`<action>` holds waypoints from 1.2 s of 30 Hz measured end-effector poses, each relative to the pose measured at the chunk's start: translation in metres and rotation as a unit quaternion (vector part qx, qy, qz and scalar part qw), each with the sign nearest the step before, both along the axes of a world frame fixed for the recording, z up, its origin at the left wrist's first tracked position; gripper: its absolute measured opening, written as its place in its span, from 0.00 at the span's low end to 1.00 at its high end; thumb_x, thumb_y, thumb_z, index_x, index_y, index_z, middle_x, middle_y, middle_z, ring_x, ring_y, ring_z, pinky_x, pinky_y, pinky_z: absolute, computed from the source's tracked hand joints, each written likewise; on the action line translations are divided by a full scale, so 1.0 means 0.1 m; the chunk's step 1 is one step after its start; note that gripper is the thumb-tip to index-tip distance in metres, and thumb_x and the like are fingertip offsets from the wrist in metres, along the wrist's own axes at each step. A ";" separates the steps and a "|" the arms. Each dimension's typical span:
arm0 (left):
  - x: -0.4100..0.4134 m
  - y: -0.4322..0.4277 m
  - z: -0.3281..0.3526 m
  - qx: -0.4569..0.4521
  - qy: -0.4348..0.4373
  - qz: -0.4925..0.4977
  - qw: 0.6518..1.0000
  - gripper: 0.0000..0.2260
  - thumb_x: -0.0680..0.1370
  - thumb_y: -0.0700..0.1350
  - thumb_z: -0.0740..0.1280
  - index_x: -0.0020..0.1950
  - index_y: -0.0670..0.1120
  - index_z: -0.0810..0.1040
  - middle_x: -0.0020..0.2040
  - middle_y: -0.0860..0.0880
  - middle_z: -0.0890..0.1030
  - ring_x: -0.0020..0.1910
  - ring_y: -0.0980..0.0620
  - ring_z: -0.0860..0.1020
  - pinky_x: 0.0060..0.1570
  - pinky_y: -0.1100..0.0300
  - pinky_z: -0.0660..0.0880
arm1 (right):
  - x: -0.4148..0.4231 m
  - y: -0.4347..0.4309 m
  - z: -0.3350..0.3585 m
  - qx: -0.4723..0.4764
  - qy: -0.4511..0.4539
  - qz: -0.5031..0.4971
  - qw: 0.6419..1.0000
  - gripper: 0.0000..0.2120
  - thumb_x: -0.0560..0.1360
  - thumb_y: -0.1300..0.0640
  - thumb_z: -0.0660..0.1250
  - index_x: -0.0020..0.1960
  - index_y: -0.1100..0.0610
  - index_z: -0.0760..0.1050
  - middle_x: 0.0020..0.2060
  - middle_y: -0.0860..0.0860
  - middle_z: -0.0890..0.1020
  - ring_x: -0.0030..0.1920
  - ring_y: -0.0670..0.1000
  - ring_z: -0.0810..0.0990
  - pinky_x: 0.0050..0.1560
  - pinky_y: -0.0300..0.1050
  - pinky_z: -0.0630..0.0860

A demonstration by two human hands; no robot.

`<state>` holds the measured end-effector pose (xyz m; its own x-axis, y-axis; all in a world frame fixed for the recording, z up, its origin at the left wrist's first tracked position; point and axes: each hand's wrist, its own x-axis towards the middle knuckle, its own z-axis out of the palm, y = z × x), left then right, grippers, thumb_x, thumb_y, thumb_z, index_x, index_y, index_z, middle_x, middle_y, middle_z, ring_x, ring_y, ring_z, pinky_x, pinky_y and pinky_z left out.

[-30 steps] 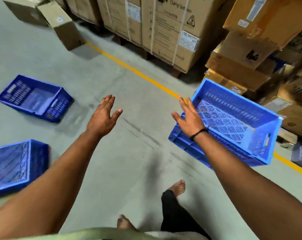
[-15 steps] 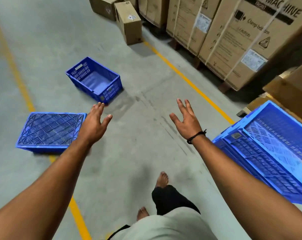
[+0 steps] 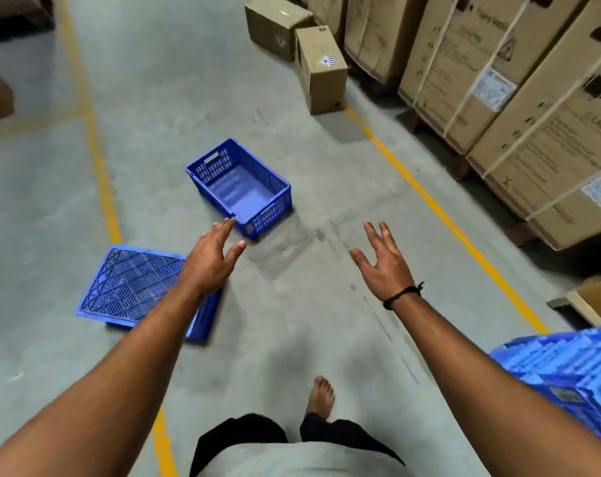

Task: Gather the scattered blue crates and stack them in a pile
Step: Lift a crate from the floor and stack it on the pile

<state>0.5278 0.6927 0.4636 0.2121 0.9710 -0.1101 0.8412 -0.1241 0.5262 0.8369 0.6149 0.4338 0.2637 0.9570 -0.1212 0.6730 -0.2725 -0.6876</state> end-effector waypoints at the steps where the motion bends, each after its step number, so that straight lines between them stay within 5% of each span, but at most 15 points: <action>1: -0.03 0.13 0.01 -0.001 0.000 0.004 1.000 0.24 0.80 0.52 0.60 0.75 0.48 0.61 0.75 0.47 0.64 0.75 0.50 0.59 0.72 0.54 0.57 | -0.03 0.19 0.02 0.000 -0.001 0.006 1.000 0.30 0.76 0.41 0.60 0.75 0.43 0.55 0.77 0.48 0.52 0.75 0.50 0.58 0.70 0.44 0.60; 19: -0.69 3.60 -0.51 -0.036 0.010 0.005 0.999 0.25 0.79 0.54 0.60 0.74 0.47 0.62 0.74 0.48 0.65 0.74 0.49 0.62 0.71 0.51 0.61 | -0.87 3.54 -0.44 0.001 0.011 0.016 1.000 0.29 0.76 0.43 0.62 0.75 0.43 0.56 0.76 0.48 0.56 0.75 0.46 0.57 0.67 0.35 0.56; 36: -0.84 5.77 -1.19 -0.062 0.065 -0.023 0.996 0.26 0.80 0.55 0.58 0.75 0.48 0.60 0.76 0.49 0.61 0.76 0.50 0.57 0.74 0.53 0.54 | -1.25 5.63 -1.23 -0.072 0.014 0.032 0.997 0.32 0.75 0.38 0.61 0.75 0.39 0.52 0.77 0.46 0.52 0.74 0.51 0.60 0.71 0.48 0.63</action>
